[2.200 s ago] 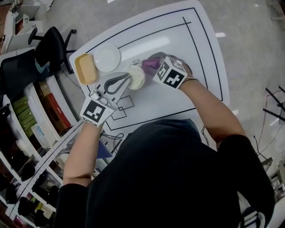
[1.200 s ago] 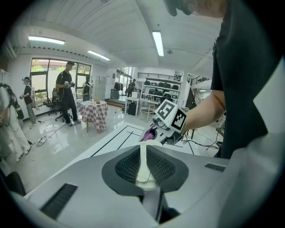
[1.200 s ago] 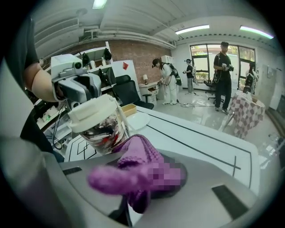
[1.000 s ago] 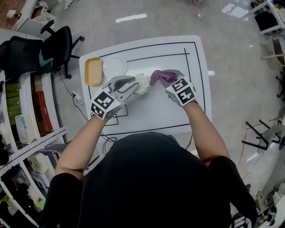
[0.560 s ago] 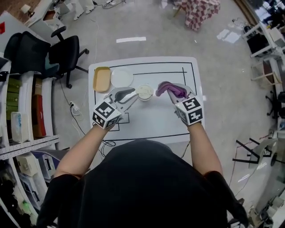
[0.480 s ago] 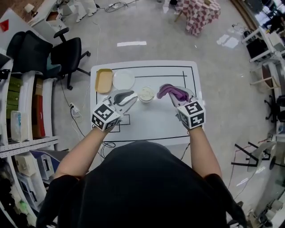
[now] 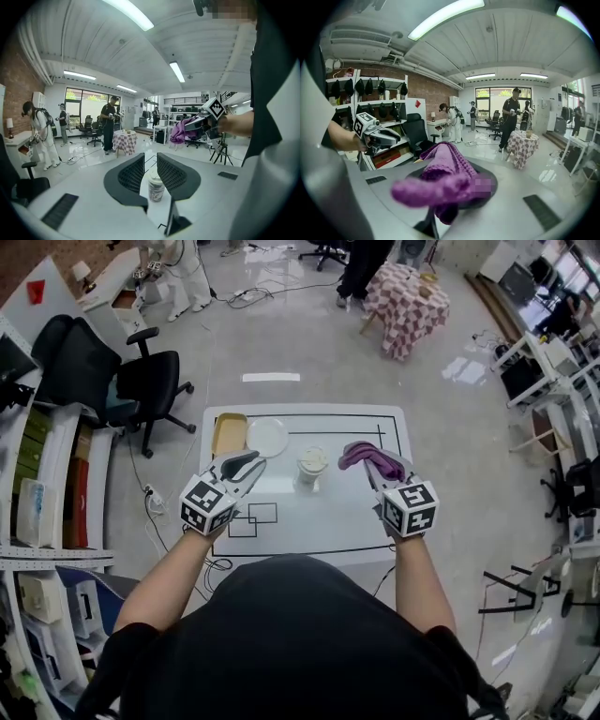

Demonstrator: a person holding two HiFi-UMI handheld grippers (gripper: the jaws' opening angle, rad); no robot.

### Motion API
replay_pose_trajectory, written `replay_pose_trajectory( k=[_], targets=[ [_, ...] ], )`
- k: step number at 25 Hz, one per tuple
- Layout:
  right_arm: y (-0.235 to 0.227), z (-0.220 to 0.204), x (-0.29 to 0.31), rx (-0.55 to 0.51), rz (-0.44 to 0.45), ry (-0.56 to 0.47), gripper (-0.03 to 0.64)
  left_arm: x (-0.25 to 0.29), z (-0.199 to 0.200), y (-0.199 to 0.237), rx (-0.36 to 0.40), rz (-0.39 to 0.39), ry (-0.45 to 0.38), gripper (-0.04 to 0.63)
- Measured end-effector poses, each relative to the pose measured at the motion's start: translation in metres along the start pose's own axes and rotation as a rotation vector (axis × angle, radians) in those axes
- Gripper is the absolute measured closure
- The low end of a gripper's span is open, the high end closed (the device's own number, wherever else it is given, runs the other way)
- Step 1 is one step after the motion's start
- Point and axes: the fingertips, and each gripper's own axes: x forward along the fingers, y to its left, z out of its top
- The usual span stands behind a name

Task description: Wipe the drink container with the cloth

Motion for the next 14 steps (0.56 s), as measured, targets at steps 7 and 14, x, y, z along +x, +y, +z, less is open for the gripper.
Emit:
replay_pose_trajectory(
  k=[7,14],
  targets=[
    [0.026,0.012,-0.022,0.135,0.001,-0.066,0.541,-0.045,0.006,0.001,-0.005,0.004,-0.006,0.508],
    [0.055,-0.003,-0.036,0.264,0.001,-0.072,0.541,-0.092,-0.001,-0.001,-0.016,0.023,-0.03,0.517]
  ],
)
